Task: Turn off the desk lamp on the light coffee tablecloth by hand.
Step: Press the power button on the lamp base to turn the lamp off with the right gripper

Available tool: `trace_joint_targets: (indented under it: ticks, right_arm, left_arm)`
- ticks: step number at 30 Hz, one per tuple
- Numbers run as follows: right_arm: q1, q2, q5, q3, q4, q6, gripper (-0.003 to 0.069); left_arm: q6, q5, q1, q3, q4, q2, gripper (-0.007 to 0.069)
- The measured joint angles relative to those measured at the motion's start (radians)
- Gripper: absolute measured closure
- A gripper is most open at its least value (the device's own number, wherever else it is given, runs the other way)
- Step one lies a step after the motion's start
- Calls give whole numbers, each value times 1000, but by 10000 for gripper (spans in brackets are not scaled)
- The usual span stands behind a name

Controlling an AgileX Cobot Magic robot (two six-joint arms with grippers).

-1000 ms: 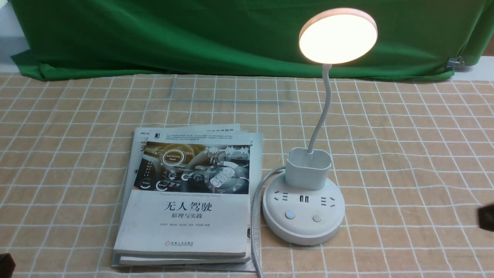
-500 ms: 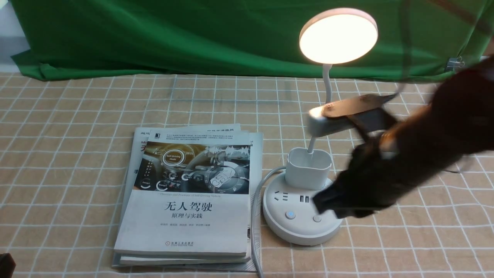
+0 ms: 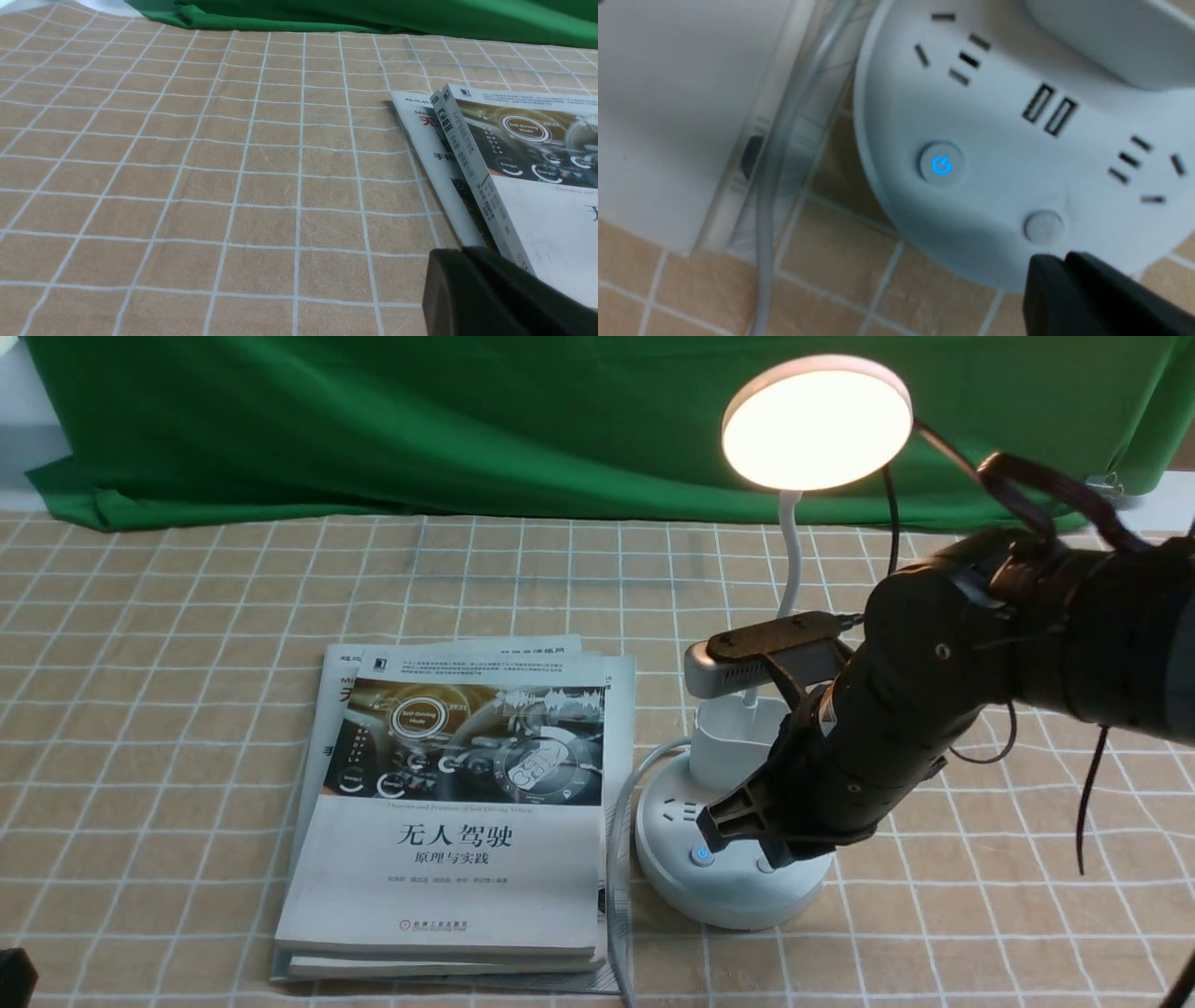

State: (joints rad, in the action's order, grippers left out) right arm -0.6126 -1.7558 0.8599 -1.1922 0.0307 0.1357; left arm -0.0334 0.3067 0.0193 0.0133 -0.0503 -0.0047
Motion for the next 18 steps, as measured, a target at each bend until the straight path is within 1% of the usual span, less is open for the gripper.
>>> trace_joint_targets:
  ticks: [10,18]
  right_arm:
    - [20,-79,-38,-1,25,-1,622]
    - [40,-87,-39,-8,39,-2,622]
  left_arm:
    - [0,0,0,0,0,0,620]
    - [0,0,0,0,0,0,620]
